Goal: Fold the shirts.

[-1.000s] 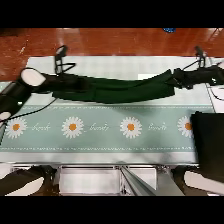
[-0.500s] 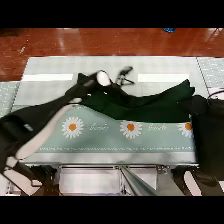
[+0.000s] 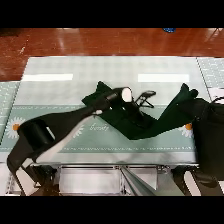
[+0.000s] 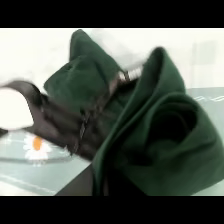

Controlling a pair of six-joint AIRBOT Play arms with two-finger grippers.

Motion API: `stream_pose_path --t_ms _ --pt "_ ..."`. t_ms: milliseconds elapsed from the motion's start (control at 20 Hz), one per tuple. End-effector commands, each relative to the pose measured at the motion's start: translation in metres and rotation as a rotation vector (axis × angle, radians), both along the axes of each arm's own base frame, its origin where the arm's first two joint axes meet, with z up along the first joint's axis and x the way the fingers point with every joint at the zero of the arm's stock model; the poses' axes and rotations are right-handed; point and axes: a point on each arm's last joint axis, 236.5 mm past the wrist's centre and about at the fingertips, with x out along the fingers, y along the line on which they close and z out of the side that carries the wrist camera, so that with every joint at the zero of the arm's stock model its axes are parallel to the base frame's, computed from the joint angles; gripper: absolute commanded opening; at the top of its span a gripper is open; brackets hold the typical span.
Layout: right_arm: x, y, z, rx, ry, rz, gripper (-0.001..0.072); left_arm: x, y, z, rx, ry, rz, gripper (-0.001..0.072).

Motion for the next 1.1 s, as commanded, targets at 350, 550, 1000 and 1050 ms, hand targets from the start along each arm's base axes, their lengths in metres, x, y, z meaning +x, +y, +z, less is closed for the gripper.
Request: stream_pose_path --t_ms 350,550,1000,1050 --pt "0.087 0.129 -0.007 0.117 0.012 0.267 0.0021 0.157 0.365 0.142 0.195 -0.278 0.688 0.0026" --pt "0.144 0.208 -0.049 0.111 0.092 0.368 0.0021 0.101 0.428 0.172 0.18 -0.39 0.918 0.0026" --pt "0.191 0.282 -0.139 0.168 0.227 0.383 0.0022 0.024 0.366 0.158 -0.043 -0.396 0.919 0.0026" --pt "0.193 0.286 -0.144 0.197 0.235 0.376 0.014 0.027 0.365 0.157 -0.046 -0.398 0.92 0.0026"
